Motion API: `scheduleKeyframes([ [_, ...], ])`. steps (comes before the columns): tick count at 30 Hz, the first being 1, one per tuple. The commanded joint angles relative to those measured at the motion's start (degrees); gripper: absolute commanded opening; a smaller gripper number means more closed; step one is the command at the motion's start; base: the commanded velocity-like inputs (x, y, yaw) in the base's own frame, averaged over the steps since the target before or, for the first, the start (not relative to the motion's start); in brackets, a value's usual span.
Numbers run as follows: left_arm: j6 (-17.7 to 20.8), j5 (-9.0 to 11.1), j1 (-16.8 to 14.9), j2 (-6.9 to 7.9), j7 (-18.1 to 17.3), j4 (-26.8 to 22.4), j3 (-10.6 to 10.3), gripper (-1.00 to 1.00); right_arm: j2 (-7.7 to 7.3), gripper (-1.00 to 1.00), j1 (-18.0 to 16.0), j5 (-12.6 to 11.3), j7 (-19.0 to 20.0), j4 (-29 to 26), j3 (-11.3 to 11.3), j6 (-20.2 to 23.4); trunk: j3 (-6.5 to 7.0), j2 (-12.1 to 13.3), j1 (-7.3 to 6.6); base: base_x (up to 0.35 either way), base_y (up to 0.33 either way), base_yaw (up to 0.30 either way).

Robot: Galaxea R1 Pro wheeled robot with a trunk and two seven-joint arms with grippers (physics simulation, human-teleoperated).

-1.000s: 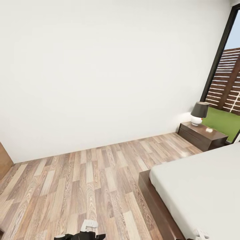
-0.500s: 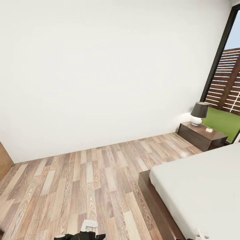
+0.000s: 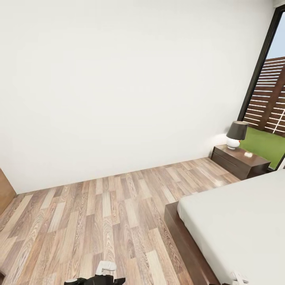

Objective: In the bedroom, move the book from the bed onto either nightstand, and place the two sandals side by side next to the bed.

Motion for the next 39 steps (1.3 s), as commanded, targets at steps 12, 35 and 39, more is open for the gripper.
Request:
scheduleKeyframes([
  [12,0.51,-0.35,-0.03,-0.05,-0.33,-0.13,0.49,1.00,-0.02,1.00,-0.04,-0.48,0.60,0.01,-0.10,0.65,-0.13,-0.13,0.04,0.000,0.000,-0.041],
  [35,0.45,-0.35,-0.03,-0.05,-0.33,-0.13,0.49,1.00,-0.04,1.00,-0.04,-0.49,0.67,0.01,-0.08,0.69,-0.13,-0.13,0.04,0.000,0.000,-0.274],
  [39,0.44,-0.35,-0.03,-0.05,-0.33,-0.13,0.49,1.00,-0.02,1.00,-0.04,-0.49,0.67,0.01,-0.09,0.69,-0.13,-0.13,0.04,0.000,0.000,-0.282],
])
